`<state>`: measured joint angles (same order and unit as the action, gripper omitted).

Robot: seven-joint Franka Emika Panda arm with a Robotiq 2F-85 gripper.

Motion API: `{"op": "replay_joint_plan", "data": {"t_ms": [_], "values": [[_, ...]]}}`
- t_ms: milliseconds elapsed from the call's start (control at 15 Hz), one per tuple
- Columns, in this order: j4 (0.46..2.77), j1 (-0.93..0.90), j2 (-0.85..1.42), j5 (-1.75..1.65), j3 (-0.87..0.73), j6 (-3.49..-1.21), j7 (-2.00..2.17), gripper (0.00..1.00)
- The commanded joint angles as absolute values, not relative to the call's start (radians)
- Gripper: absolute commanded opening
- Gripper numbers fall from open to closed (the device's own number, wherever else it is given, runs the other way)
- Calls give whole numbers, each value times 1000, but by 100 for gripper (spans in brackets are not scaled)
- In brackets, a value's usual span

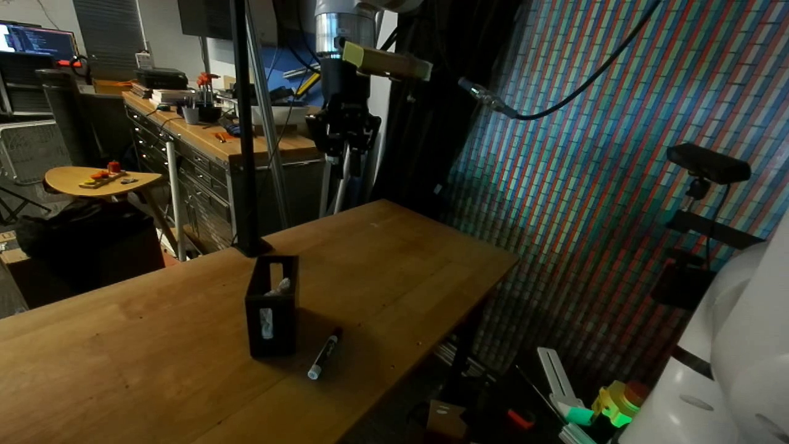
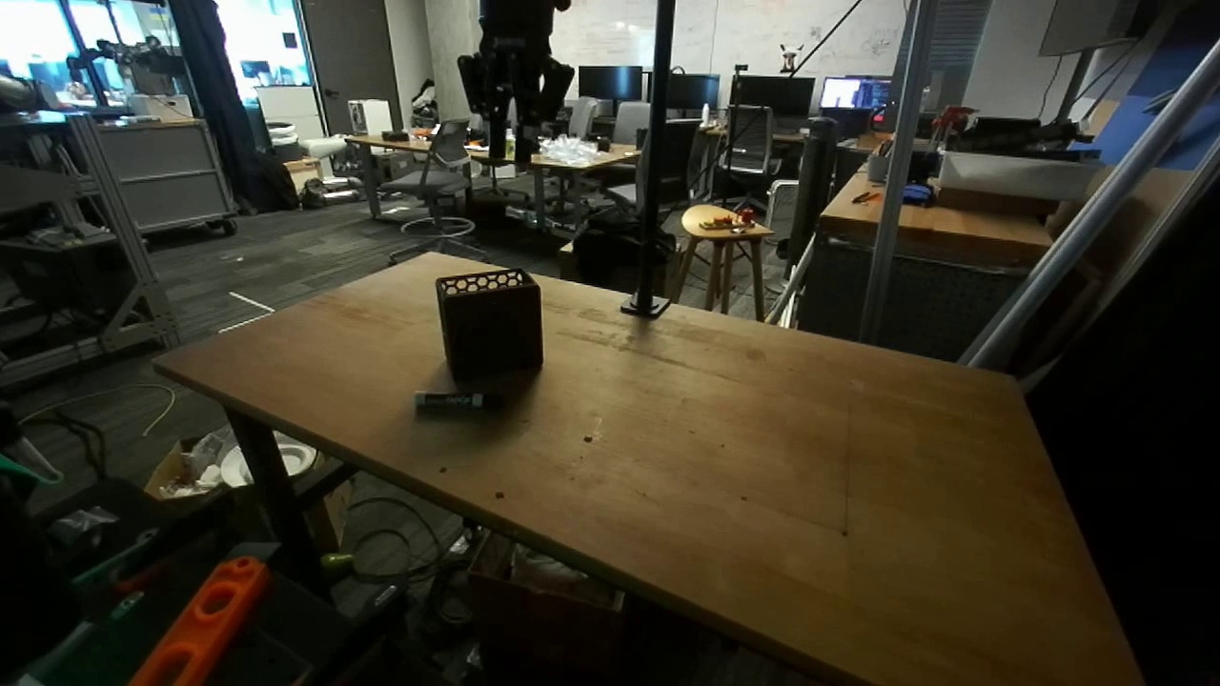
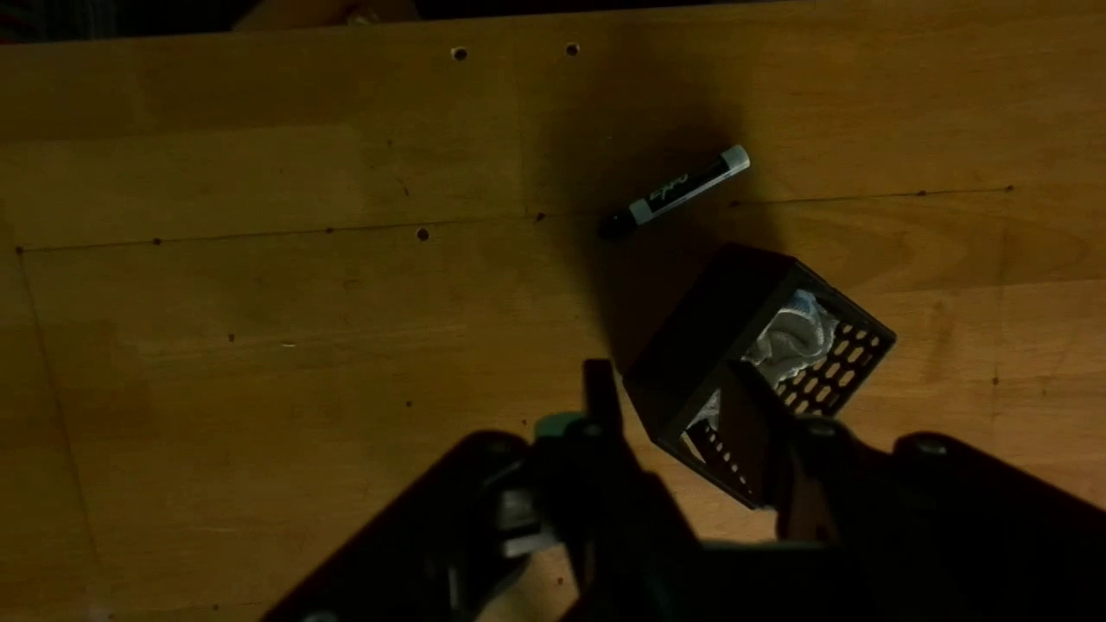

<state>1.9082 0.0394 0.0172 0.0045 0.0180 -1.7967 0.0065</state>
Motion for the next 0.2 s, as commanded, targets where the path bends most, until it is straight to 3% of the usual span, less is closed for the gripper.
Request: {"op": "replay_joint_plan", "data": {"t_ms": [0, 133], "values": [[1906, 29, 18, 5, 7, -1794, 6, 38], [1906, 29, 18, 5, 7, -1794, 6, 38]]}}
